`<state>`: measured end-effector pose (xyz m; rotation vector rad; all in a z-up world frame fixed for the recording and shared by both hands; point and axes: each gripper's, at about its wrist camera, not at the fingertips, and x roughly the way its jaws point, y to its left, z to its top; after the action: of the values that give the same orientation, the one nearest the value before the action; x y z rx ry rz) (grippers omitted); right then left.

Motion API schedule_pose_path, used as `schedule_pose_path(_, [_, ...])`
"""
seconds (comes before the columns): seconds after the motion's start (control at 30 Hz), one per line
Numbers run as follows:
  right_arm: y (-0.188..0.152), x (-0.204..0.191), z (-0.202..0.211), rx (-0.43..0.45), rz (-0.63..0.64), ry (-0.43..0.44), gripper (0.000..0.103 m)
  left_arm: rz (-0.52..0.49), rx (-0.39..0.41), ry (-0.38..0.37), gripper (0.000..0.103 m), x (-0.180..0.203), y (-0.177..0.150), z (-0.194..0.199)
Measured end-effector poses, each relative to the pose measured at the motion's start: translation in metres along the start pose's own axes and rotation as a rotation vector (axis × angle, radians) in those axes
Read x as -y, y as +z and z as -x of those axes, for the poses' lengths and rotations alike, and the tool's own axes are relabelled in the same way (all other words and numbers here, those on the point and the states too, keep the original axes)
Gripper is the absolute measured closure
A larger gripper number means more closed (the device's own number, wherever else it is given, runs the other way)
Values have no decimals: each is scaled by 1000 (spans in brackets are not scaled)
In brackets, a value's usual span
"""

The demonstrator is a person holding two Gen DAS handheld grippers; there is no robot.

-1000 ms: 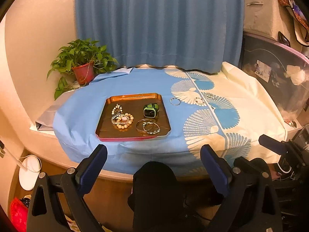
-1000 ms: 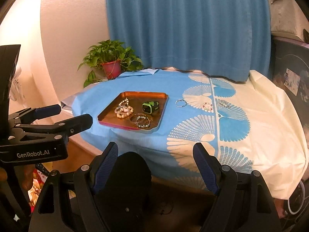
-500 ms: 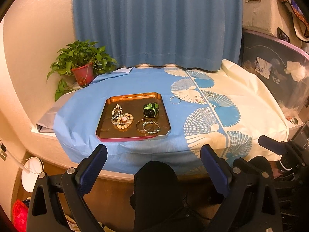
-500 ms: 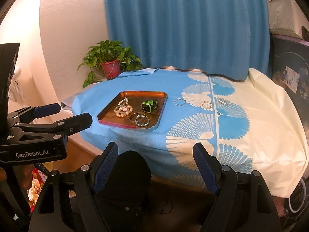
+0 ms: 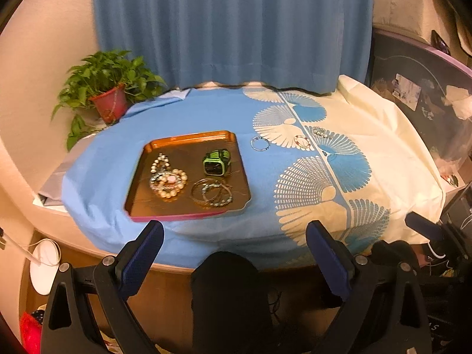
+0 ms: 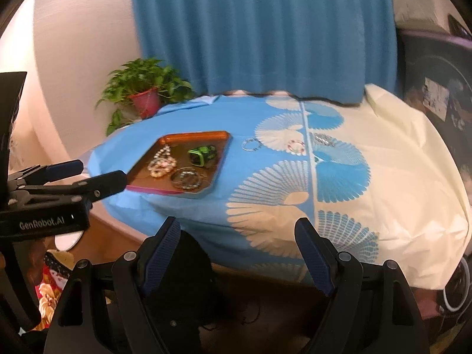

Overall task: Organize jewelry
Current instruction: 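Move both grippers to the pearl pin and the silver chain bracelet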

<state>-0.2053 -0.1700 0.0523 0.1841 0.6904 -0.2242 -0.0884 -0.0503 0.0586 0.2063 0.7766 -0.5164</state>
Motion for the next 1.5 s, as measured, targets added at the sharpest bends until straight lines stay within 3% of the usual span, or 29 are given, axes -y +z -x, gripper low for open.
schedule_pose_path(0.2, [11, 44, -29, -33, -53, -55, 23, -14, -34, -23, 8, 12, 38, -45])
schedule_pose_path(0.53, [63, 128, -102, -44, -96, -119, 23, -100, -134, -23, 8, 27, 123, -166])
schedule_pose_path(0.8, [118, 188, -213, -82, -80, -93, 23, -170, -271, -45, 8, 32, 162, -274])
schedule_pose_path(1.07, [152, 216, -303, -100, -23, -86, 23, -266, -355, -72, 12, 49, 174, -347])
schedule_pose_path(1.3, [161, 220, -348, -130, 77, -69, 53, -316, -363, -82, 25, 51, 176, -374])
schedule_pose_path(1.47, [156, 224, -367, -180, 85, -57, 54, -286, -392, -125, 31, 43, 176, -384])
schedule_pose_path(1.5, [157, 224, -367, -174, 87, -54, 55, -273, -403, -151, 40, 42, 177, -384])
